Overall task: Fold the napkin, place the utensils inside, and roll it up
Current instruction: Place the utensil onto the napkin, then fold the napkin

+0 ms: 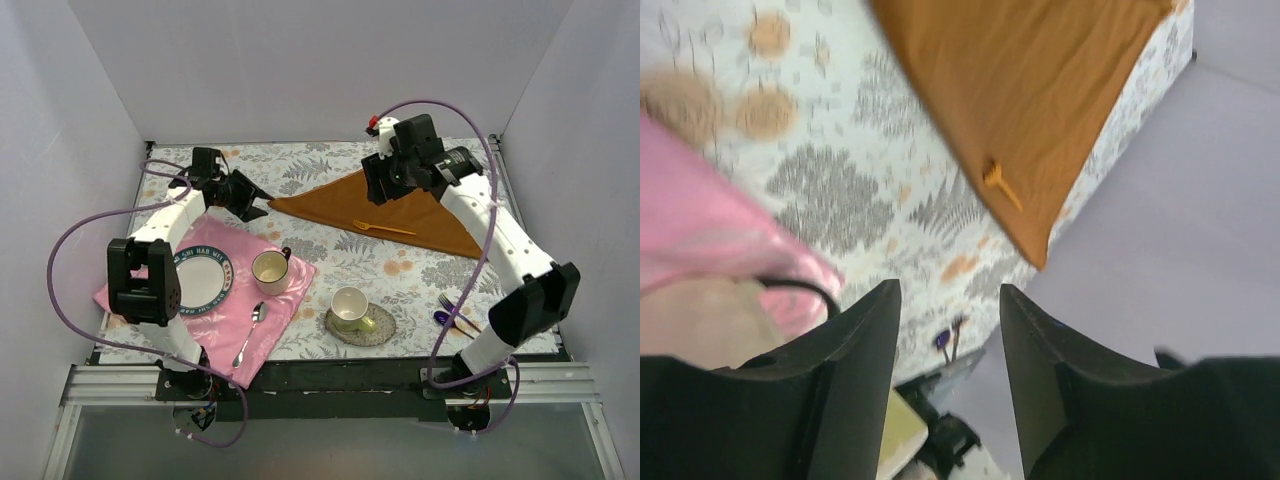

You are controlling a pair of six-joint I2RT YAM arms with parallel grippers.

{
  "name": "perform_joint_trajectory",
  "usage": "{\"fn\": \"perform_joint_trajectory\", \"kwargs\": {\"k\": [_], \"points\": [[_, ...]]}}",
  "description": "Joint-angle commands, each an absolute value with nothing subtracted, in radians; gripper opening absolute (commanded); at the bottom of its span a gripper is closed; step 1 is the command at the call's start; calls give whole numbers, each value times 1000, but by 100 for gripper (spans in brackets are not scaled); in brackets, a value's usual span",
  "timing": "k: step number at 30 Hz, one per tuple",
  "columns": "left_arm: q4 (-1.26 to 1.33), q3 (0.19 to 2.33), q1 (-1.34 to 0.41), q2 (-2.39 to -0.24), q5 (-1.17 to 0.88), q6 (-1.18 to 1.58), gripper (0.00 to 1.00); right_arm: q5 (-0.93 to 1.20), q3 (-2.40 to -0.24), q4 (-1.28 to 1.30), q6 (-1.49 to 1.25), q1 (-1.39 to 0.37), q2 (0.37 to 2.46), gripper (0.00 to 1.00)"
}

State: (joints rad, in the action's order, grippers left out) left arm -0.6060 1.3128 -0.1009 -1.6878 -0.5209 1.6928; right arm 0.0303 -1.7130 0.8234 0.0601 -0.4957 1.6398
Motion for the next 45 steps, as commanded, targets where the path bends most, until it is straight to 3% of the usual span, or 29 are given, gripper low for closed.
{"fn": "perform_joint_trajectory", "kwargs": {"k": [1, 4, 9, 15, 23, 38, 45], "points": [[-424, 1374, -127, -1784, -341, 1720, 45, 86, -1704, 914, -116, -477, 1528, 65], [-356, 1365, -130, -1844, -310, 1730, 47, 124, -1709, 1000, -167, -436, 1473, 65], [-156, 1286, -130, -1885, -285, 1778, 62, 175, -1589, 936, -178, -385, 1329, 65], [110, 1163, -138, -1902, -245, 1822, 52, 135, -1578, 926, -150, -365, 1288, 66], [235, 1143, -150, -1990, -290, 1822, 55, 84, -1617, 962, -127, -347, 1322, 67], [246, 1089, -155, -2019, -227, 1799, 48, 95, -1591, 968, -166, -341, 1318, 67], [229, 1150, -155, -2069, -225, 1770, 40, 87, -1600, 968, -183, -337, 1315, 67]]}}
